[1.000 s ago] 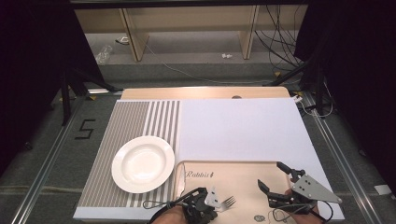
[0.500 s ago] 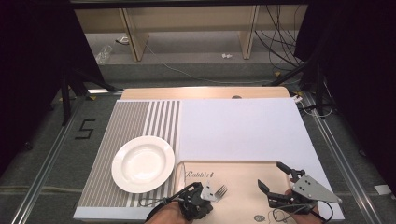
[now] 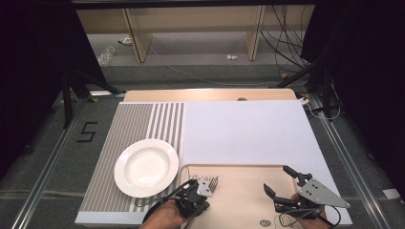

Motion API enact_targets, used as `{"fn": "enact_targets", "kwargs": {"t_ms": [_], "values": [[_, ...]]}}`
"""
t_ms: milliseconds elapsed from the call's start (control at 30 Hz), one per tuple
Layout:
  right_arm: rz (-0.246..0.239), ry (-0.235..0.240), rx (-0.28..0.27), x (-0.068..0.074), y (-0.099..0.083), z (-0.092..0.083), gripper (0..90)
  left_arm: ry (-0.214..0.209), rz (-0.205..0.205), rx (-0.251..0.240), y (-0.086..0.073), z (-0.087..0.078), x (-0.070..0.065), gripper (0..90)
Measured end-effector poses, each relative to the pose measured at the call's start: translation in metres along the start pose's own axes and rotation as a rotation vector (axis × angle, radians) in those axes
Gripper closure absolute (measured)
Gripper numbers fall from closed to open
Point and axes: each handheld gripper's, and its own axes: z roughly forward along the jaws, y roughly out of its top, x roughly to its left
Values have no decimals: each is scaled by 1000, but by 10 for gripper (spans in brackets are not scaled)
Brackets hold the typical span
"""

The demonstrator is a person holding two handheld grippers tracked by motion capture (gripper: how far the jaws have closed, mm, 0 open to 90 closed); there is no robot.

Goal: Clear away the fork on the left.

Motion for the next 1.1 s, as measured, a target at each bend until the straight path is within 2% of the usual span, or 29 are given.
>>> {"fn": "enact_targets", "kwargs": {"t_ms": [700,1033,1100], "values": [[-3,1,2,0,0,0,162,71,-62,23,-7,-7,19,892],[-2,2,4,0,0,0,162,96,-70,32,-8,-10,22,891],[-2,0,5,0,0,0,162,103,-67,26,-8,-11,22,860]]}}
